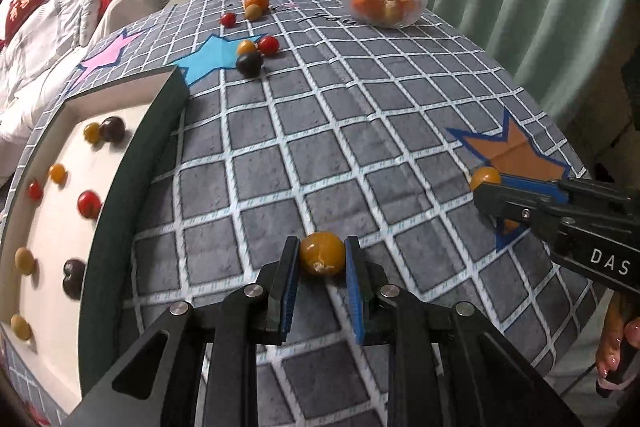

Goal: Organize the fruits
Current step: 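Carry both orange tomatoes over the white tray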

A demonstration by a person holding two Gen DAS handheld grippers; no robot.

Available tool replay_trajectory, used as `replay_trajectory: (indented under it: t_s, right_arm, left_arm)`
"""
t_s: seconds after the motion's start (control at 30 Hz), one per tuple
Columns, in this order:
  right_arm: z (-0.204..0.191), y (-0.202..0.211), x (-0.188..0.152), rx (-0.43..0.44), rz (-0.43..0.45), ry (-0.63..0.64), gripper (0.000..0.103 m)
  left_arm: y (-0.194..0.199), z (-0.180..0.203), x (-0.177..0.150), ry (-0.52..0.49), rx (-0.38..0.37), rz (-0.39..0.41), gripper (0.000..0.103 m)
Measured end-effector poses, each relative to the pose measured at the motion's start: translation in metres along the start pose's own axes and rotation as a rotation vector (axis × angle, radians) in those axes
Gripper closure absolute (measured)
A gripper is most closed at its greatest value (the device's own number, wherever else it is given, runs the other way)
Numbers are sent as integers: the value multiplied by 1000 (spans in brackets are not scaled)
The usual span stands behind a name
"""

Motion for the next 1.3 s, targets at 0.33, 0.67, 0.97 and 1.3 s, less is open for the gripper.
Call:
replay_trajectory:
  t_s: [0.33, 0.67, 0.97, 1.3]
  right_arm:
    - [-8, -9, 2, -37, -35, 41, 80]
    - [-11, -16, 10, -57, -42, 61, 80]
    - [-12, -2, 10, -42, -17, 39, 80]
    - [-43, 15, 28, -9, 13, 73, 80]
  left_arm:
    - [5, -4, -7, 3, 6, 10, 79]
    - [5, -4, -8, 9, 0, 14, 79]
    - [5, -11, -6, 44, -9, 9, 79]
    - [29, -32, 1, 88, -20, 55, 79]
Point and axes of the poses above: each gripper's, at about its wrist camera, not at the fingertips, and y roughly against the way its jaws point, z to its right, x to its top, the point moved 9 cm from there along -y, roughly the way its jaws point, and after that the axes turned 3 degrees about z, right-handed, at the moved point
